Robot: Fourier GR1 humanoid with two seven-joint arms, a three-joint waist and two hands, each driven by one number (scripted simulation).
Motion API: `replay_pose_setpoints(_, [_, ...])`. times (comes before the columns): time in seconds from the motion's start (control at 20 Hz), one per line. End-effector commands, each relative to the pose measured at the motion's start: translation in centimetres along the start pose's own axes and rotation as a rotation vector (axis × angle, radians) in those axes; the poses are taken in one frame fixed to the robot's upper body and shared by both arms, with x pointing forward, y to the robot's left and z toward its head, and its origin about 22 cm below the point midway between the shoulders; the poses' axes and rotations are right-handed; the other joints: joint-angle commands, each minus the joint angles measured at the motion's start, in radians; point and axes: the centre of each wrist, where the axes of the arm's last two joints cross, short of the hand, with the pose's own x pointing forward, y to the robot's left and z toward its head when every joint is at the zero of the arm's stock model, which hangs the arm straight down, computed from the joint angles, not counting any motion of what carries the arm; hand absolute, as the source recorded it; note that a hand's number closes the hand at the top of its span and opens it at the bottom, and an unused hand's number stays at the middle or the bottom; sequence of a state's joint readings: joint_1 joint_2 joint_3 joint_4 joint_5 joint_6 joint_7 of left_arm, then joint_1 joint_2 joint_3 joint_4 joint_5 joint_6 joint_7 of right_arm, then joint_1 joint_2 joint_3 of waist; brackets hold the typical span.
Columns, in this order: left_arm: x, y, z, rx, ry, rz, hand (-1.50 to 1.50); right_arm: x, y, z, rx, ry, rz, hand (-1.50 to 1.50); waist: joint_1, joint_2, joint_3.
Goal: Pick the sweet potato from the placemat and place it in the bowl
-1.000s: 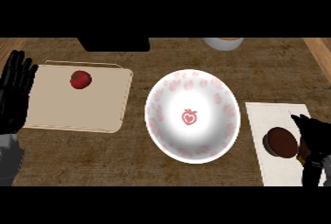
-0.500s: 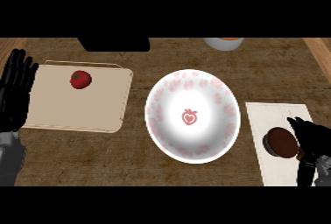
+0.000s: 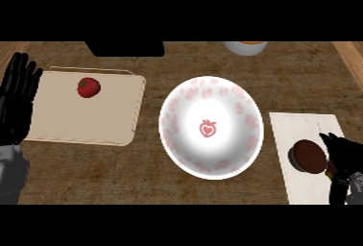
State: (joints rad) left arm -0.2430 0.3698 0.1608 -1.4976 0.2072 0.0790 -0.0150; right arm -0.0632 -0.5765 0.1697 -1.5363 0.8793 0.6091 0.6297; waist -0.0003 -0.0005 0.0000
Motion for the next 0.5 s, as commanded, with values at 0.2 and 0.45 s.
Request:
replay_pose_setpoints(0.2, [-1.0, 0.7, -0.3, 0.006, -0.015, -0.009, 0.0, -0.8, 1.3, -2.8, 0.042, 0.071, -0.001, -1.5, 0.001, 0.001, 0.0])
replay_pose_setpoints(0.45, [-1.0, 0.3, 2.4, 0.002, -0.006, -0.016, 0.0, -2.4, 2.3, -2.7, -0.001, 0.072, 0.016, -1.5, 0.001, 0.0, 0.0])
